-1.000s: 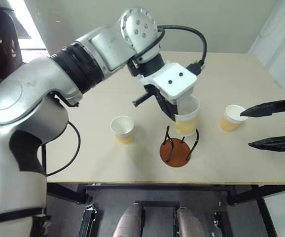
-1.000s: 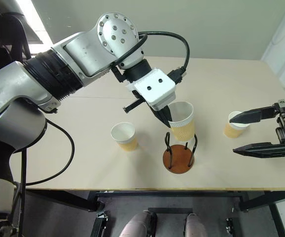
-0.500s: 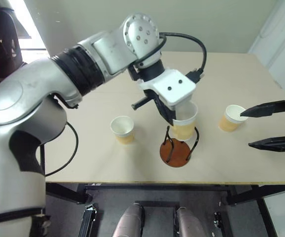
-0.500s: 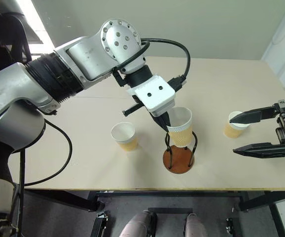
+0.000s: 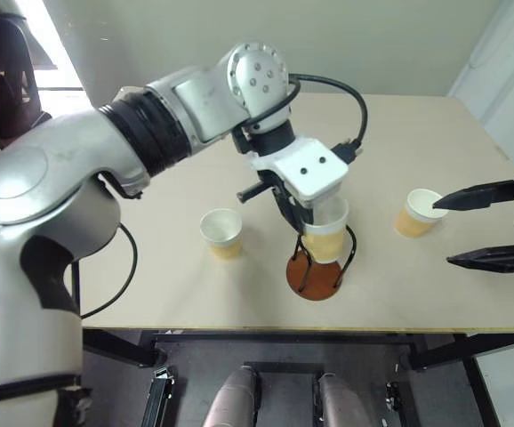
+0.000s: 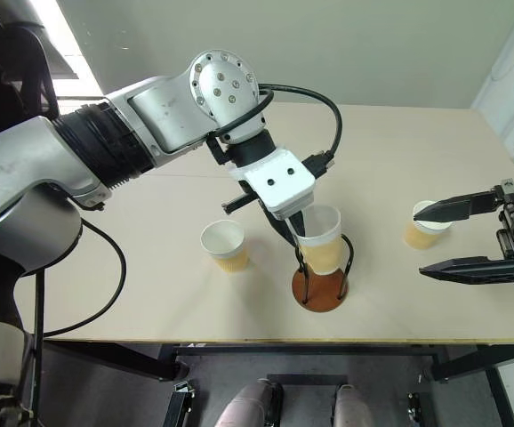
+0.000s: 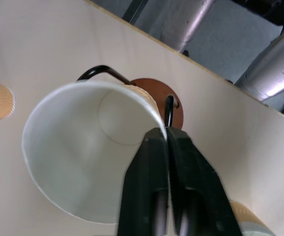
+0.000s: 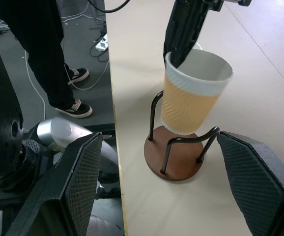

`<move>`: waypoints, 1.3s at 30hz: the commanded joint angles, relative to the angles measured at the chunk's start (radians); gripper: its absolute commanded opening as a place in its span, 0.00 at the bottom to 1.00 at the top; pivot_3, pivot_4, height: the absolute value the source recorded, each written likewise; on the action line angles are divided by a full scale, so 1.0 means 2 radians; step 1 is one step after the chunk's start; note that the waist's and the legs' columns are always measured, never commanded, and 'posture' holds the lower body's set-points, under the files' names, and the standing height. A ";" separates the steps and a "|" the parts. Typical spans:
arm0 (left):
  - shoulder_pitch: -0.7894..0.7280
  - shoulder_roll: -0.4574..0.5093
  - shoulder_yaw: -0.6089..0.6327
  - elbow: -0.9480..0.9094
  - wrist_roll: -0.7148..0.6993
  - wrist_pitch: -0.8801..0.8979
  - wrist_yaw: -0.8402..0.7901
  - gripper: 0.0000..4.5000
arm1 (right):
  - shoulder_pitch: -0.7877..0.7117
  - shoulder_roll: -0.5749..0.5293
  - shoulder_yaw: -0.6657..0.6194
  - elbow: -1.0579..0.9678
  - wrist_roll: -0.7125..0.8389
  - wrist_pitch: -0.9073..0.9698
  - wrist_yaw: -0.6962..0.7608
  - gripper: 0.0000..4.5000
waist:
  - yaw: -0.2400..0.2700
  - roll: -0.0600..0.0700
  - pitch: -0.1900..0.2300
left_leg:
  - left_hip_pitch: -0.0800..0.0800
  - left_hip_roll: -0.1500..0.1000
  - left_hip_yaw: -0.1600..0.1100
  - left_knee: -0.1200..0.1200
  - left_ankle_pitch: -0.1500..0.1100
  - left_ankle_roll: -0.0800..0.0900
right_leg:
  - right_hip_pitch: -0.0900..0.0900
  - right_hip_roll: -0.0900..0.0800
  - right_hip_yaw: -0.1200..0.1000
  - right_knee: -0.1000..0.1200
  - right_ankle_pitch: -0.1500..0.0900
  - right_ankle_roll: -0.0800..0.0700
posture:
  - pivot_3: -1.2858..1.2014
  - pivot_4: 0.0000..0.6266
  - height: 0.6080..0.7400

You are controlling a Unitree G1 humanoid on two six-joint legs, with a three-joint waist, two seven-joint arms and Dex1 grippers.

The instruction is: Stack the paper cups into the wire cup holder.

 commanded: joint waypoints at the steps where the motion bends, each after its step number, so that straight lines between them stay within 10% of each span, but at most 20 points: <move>1: -0.014 0.001 0.005 0.001 -0.006 -0.005 -0.015 0.36 | -0.003 -0.004 -0.011 -0.006 0.006 -0.001 -0.004 0.84 | 0.000 0.000 0.000 | 0.000 0.000 0.000 0.000 0.000 0.000 | 0.000 0.000 0.000 0.000 0.000 0.000 | 0.52 0.24 1.00; 9: -0.009 -0.014 0.034 0.024 -0.001 -0.008 -0.015 0.99 | 0.000 -0.003 -0.010 -0.009 0.004 -0.003 -0.009 0.84 | 0.000 0.000 0.000 | 0.000 0.000 0.000 0.000 0.000 0.000 | 0.000 0.000 0.000 0.000 0.000 0.000 | 0.52 0.24 1.00; 22: 0.060 -0.026 0.312 0.133 0.026 0.171 -0.015 0.99 | -0.052 0.003 0.105 0.022 -0.099 -0.032 -0.094 0.84 | -0.003 0.001 0.000 | 0.001 0.000 0.001 0.000 0.000 0.001 | 0.000 0.001 0.000 0.000 -0.002 0.005 | 0.52 0.24 1.00; 39: 0.163 0.092 0.359 -0.044 -0.040 0.325 -0.015 0.99 | -0.164 0.056 0.290 0.272 -0.420 -0.389 -0.083 0.84 | -0.003 0.001 0.000 | 0.001 0.000 0.001 0.004 0.000 0.003 | 0.001 0.001 0.000 0.000 0.002 0.002 | 0.52 0.24 1.00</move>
